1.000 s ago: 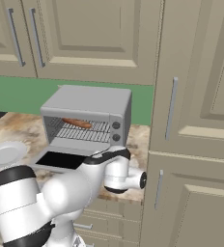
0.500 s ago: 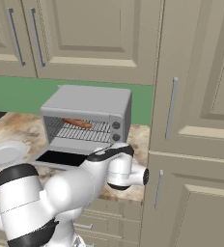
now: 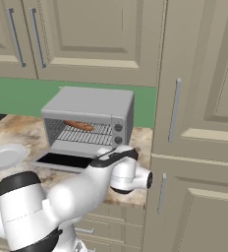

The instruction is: Pull the toaster oven rack outwards. Pick up the baguette from the plate and place it on the toaster oven rack. Close the toaster oven door fully and set the temperature to the lowest setting.

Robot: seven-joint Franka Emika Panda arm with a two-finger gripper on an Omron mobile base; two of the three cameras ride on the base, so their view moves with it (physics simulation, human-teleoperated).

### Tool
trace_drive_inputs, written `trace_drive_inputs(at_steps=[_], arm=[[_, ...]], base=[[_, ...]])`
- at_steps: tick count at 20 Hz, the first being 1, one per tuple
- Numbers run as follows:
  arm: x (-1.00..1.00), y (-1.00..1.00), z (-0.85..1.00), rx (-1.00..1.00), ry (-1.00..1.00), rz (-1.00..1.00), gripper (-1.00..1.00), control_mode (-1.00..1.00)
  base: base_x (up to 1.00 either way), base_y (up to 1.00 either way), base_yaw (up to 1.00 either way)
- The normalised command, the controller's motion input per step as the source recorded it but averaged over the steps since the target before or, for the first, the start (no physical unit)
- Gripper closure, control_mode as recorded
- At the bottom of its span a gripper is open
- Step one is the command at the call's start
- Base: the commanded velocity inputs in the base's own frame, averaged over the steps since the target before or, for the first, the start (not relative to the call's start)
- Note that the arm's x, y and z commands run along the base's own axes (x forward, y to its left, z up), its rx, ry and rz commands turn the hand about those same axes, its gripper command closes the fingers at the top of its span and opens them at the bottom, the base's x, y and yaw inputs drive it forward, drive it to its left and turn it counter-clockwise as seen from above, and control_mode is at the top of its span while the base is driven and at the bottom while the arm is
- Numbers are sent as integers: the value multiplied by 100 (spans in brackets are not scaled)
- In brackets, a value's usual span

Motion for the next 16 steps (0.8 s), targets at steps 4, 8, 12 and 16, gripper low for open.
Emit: trace_drive_inputs(at_steps=[4, 8, 12, 16], arm=[[-1, 16, 60, 7, -5, 0, -100, -100], [0, 13, 53, 6, -4, 0, -100, -100], [0, 13, 61, 7, -2, 0, -100, -100], [0, 3, 48, 6, 0, 0, -100, -100]], base=[[0, 0, 0], [0, 0, 0], [0, 0, 0], [0, 0, 0]])
